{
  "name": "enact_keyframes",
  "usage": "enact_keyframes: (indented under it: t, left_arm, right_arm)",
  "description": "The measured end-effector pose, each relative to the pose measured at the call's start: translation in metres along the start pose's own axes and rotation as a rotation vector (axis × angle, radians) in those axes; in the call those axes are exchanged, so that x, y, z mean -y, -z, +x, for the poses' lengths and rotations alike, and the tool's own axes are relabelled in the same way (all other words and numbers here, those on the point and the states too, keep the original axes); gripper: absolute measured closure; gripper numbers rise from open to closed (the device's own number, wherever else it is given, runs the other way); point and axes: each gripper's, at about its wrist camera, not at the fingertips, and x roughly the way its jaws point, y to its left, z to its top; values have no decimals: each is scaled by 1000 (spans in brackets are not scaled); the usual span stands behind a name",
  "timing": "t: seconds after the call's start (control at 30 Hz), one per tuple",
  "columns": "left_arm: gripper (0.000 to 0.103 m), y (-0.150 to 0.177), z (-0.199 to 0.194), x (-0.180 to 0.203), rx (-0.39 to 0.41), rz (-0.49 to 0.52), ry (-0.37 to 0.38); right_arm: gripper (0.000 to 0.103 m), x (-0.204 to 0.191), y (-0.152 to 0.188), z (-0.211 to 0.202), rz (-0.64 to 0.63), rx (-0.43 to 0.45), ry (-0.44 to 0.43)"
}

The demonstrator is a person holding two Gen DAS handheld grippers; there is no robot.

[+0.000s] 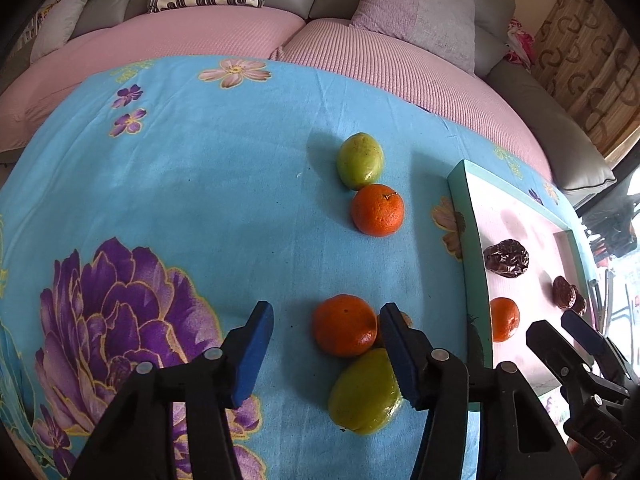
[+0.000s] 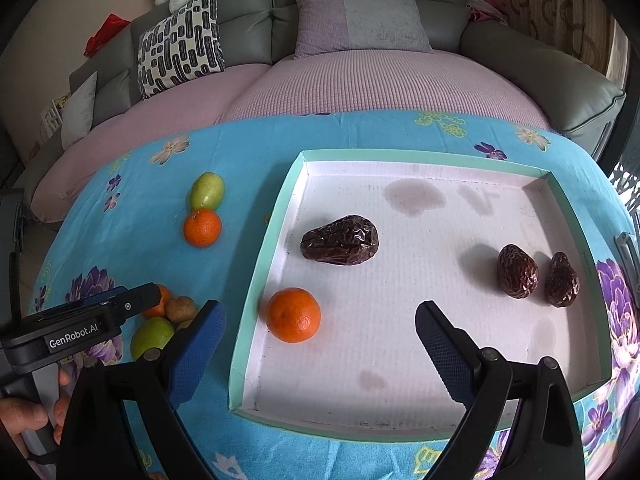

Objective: Organize fruits
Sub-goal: 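Move both tools back toward the mandarins and mango beside the tray, then grasp a mandarin with the left tool while the right tool approaches the kiwis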

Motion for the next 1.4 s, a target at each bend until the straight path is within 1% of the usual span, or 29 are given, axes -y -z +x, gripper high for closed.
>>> enact_keyframes:
  t: [0.03, 0.13, 0.3, 0.37, 0.4, 0.63, 0.77, 0.9, 1.0, 1.03, 1.1, 1.13, 1.2, 1.23, 1.27, 1.3, 1.33, 1.4]
  left_arm:
    - [53, 1, 1, 1, -5, 1, 9]
    - [57, 2, 5, 2, -18, 3, 22]
    - [58, 2, 7, 0, -24, -9, 40]
    - [65, 2, 7, 0, -27, -10, 60]
    - [66, 2, 7, 0, -27, -8, 64]
    - [67, 2, 4, -2, -19, -10, 72]
    - [67, 1, -2, -5, 2, -19, 68]
    - [67, -1, -10, -12, 37, -42, 36]
    - [67, -2, -19, -18, 64, -57, 9]
    - [67, -2, -22, -21, 73, -63, 6]
    - [67, -3, -27, -23, 89, -70, -1]
    - [67, -3, -29, -24, 96, -72, -4]
    - [67, -5, -32, -26, 104, -79, -2]
    - [67, -5, -33, -28, 107, -82, -3]
    - [67, -5, -33, -29, 108, -85, -6]
    - [67, -5, -33, -30, 108, -88, -8]
    - [67, -5, -33, -32, 108, -92, -8]
    - [67, -6, -33, -34, 108, -98, -9]
  right_arm:
    - [7, 0, 0, 0, -1, 0, -2]
    - [7, -1, 0, 1, -4, -5, -3]
    - [7, -1, 0, 2, -3, -8, -3]
    - [7, -1, 0, 3, -3, -11, -3]
    - [7, -2, 1, 4, -4, -12, -3]
    - [7, -2, 1, 5, -5, -15, 0]
    - [7, -4, 1, 6, -12, -11, -4]
    - [7, -9, 1, 3, -26, 9, -37]
    - [9, -20, 2, -1, -65, 31, -60]
    - [10, -23, 2, -2, -78, 36, -69]
    - [29, -31, 3, -2, -102, 43, -107]
    - [32, -35, 3, -2, -108, 42, -123]
    - [34, -42, 4, 1, -128, 35, -145]
    - [37, -46, 5, 2, -143, 30, -156]
    - [47, -50, 6, 4, -155, 24, -171]
    - [53, -54, 7, 5, -165, 18, -188]
    - [53, -57, 8, 7, -175, 11, -197]
    - [61, -66, 11, 11, -205, -5, -196]
